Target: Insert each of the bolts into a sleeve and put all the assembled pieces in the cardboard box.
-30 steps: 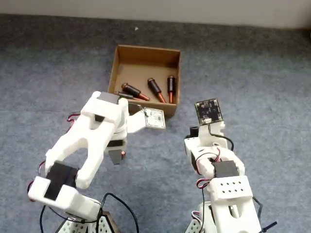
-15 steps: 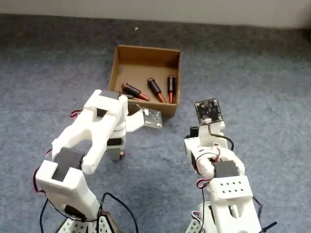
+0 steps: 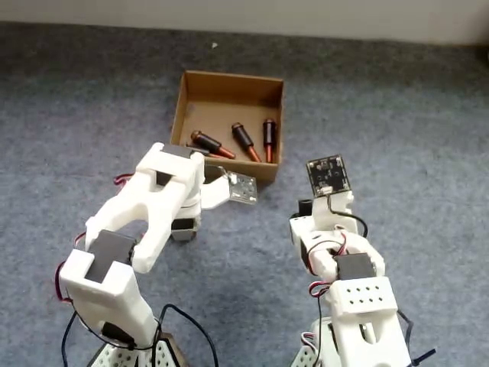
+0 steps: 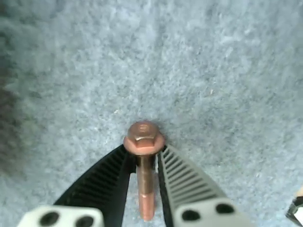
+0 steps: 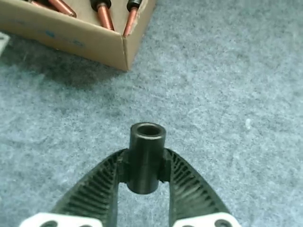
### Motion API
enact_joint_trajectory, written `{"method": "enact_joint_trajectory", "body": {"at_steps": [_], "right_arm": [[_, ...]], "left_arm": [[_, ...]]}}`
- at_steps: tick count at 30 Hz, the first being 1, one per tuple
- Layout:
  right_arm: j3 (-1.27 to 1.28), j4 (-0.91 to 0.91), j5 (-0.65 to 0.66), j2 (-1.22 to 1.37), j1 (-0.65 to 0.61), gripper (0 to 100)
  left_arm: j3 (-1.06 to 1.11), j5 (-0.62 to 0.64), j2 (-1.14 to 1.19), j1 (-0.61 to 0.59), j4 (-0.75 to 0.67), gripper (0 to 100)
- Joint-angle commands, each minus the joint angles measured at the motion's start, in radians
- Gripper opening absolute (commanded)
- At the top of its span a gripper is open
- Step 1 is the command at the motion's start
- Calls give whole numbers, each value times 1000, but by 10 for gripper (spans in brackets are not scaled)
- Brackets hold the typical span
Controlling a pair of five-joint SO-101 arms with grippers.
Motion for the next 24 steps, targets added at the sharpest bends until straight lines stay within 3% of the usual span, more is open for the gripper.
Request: {"method": "enact_joint_trajectory", "body": {"at_steps": [1,6,13,24], "right_arm": [[-7,-24,12,-25,12,9],[-7,-24,12,-25,12,9],[-7,-24,12,-25,12,9],[-7,-24,12,-25,12,9]], "left_arm": [[-35,104,-8,33,-15,5],[-21,164,-114,39,-15,5],[65,307,-437,41,-23,5],[228,618,-880,35,-68,5]]}}
